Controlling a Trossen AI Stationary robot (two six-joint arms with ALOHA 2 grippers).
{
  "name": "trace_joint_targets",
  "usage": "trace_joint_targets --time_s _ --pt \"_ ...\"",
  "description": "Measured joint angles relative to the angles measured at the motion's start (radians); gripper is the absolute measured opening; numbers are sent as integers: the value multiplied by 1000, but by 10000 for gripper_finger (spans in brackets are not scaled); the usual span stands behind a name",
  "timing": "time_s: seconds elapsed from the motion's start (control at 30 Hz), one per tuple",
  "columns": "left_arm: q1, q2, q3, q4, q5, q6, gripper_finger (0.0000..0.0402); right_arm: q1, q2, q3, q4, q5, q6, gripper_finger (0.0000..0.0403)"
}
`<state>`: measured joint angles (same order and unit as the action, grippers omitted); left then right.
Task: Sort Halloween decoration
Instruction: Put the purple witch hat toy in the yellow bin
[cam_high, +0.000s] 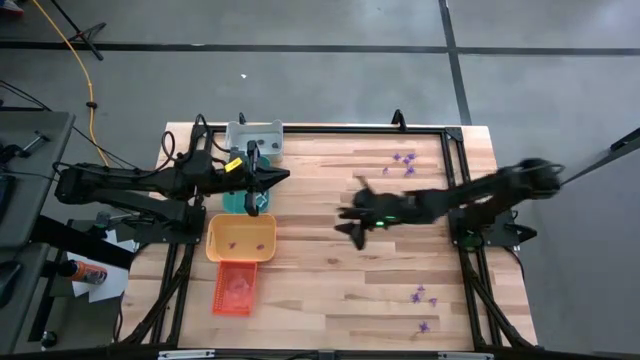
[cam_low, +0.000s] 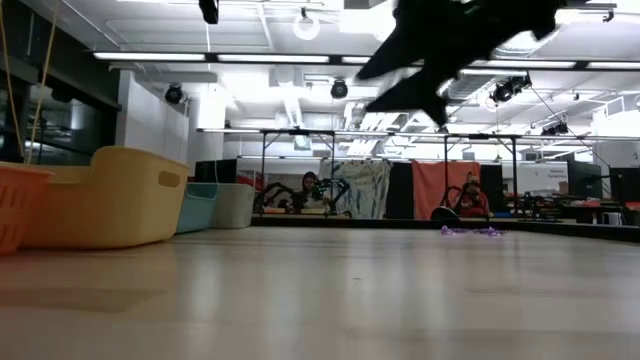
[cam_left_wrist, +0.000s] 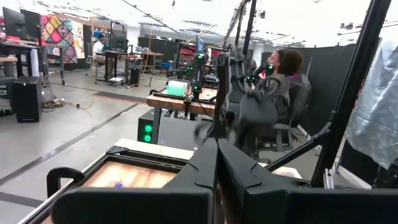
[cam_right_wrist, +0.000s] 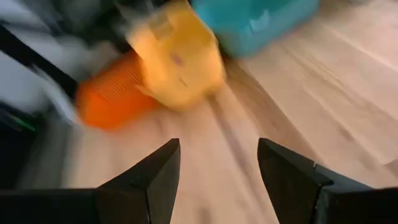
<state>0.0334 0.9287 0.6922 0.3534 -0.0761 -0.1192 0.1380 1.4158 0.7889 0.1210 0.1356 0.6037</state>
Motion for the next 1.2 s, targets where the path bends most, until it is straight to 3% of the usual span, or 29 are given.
trace_joint_targets --time_s 0.13,0.27,0.5,0.67,0.8,1.03,1.2 --pt "0 0 0 -8 -12 0 0 32 -168 -171 225 80 94 208" --pt "0 10 0 -12 -16 0 0 30 -239 -199 376 171 -36 208" --pt "-1 91 -1 -7 -6 -37 0 -13 -230 -85 373 198 -312 208" --pt "-1 154 -2 90 45 -61 0 -27 -230 -23 293 177 -427 204" --pt "-2 181 -2 131 46 -61 0 -27 -230 2 246 170 -452 160" --pt "-1 191 -2 131 46 -54 0 -29 -229 2 228 158 -448 15" --pt "-2 191 -2 128 54 -29 0 -54 -229 2 233 74 -422 24"
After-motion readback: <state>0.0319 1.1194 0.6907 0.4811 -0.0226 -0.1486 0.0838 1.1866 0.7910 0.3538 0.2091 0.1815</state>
